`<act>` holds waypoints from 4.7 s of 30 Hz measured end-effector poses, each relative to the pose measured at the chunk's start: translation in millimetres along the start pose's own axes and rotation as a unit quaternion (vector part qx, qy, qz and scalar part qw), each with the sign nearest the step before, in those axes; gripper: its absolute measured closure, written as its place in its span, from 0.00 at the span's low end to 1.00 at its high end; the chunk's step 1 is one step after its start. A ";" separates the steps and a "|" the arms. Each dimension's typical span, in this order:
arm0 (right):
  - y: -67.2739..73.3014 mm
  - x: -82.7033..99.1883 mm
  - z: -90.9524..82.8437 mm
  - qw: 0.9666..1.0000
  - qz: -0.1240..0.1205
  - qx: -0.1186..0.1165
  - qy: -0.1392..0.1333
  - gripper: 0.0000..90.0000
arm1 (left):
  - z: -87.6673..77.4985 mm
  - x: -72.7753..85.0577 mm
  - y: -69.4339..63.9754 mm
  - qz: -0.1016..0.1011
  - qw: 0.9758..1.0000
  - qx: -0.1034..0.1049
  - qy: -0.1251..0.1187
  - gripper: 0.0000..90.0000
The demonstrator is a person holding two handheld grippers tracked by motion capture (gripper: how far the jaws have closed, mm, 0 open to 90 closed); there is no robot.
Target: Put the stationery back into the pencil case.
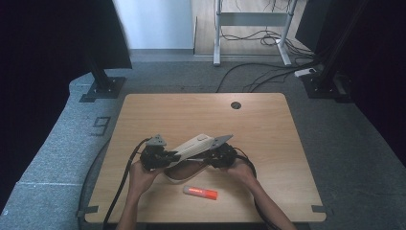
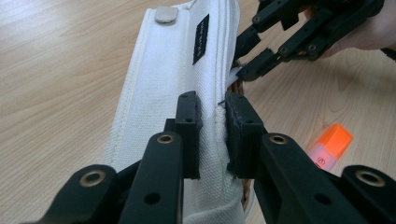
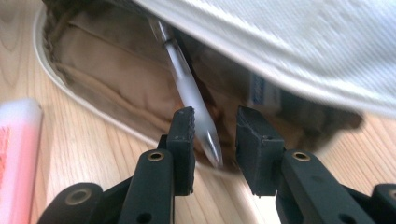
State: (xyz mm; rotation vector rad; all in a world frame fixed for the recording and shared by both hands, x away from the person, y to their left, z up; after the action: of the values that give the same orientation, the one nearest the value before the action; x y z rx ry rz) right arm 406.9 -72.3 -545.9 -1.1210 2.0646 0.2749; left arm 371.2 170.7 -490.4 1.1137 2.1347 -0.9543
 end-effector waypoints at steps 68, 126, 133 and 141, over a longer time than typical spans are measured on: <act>-40.7 105.9 -83.1 0.985 0.113 0.126 0.025 0.00 | 2.2 1.0 -1.3 0.007 1.000 -0.002 0.009 0.85; 77.8 46.9 -44.6 0.997 -0.029 -0.075 -0.002 0.73 | 3.1 1.3 -1.6 0.009 1.000 -0.002 0.014 0.84; 66.8 37.4 -56.2 0.997 -0.015 -0.065 -0.023 0.73 | 3.0 1.3 -1.6 0.009 1.000 -0.003 0.014 0.84; 55.0 23.8 -59.1 0.998 -0.009 -0.049 -0.033 0.73 | 3.0 1.2 -1.7 0.009 1.000 -0.003 0.014 0.85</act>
State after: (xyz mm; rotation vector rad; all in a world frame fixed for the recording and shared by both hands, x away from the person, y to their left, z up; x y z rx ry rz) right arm 325.1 -84.6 -530.7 -1.1725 2.0000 0.4038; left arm 369.6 168.3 -492.5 1.1467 2.1446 -0.9302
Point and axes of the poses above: each handheld gripper's, and its own axes: z roughly forward along the jaws, x roughly out of its underside, y roughly to its left, the point moved 3 cm from there along z, roughly forward along the jaws, and after that the axes turned 15 degrees about x, right-handed, at the moved point
